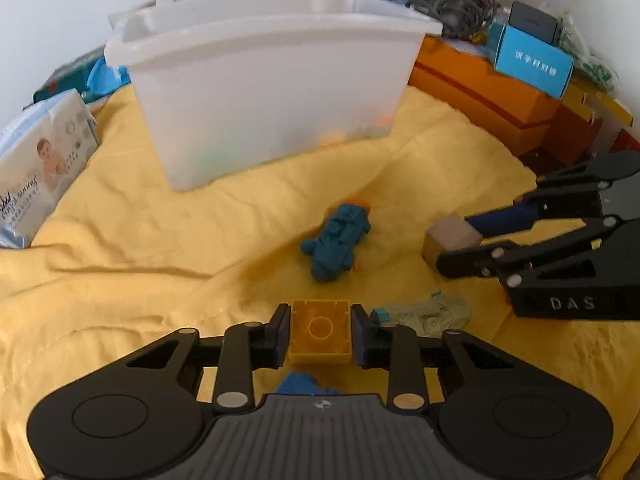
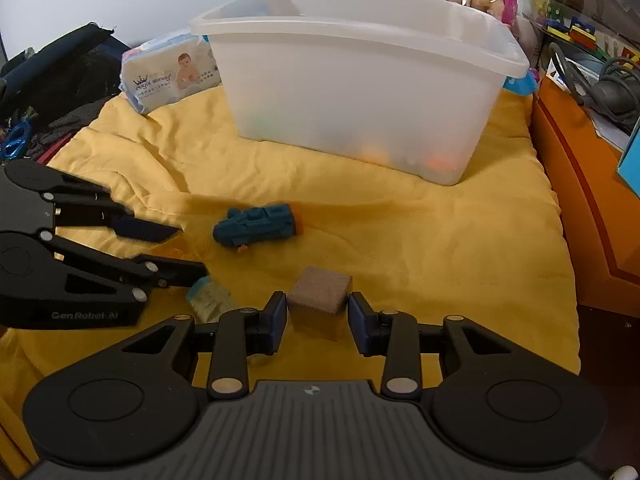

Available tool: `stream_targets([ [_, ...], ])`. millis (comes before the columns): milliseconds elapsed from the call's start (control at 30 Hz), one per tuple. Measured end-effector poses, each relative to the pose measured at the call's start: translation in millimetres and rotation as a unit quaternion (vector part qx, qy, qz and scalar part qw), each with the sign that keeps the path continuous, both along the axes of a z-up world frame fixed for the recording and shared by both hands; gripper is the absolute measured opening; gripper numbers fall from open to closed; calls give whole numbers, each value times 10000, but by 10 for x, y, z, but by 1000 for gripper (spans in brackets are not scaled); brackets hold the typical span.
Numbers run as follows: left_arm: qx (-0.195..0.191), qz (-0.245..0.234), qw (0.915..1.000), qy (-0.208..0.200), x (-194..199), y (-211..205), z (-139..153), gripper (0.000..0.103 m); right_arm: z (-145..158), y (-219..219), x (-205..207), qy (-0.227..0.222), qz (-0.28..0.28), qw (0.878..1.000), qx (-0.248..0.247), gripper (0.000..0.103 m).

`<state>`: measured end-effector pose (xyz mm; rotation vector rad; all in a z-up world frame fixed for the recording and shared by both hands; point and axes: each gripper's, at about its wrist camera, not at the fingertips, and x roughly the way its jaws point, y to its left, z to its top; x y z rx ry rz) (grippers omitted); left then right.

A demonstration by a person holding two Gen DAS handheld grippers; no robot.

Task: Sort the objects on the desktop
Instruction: 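Grasp a yellow square block with the left gripper while the right grasps a brown cube, then carry the yellow block and brown cube over the white bin and release them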

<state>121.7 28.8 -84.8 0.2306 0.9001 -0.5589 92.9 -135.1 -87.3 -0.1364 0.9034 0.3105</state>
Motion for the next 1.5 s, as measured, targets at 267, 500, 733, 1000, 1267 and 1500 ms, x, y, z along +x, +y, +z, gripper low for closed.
stream_targets([
  [267,-129,-170,9998,49,-190,137,-86,37,-123,-44,17,201,-73,9998,-58,42],
  [500,-308,10,9995,-2,-172,197,31,34,-133,-4,-39,93,68,9998,-181,34],
  [733,-597,62,9952,-770,-149,255,770,35,265,-86,-94,-356,48,9994,6,34],
  [1000,-927,205,9838,-1521,157,333,1420,35,891,-205,104,-1219,-72,9924,-122,34],
  [1267,-980,309,9773,-1853,794,111,1649,35,1290,-111,627,-1954,-49,9804,-231,34],
  [1500,-723,365,9848,-1536,1270,-143,1316,35,1116,-157,1076,-1642,-289,9860,-59,34],
])
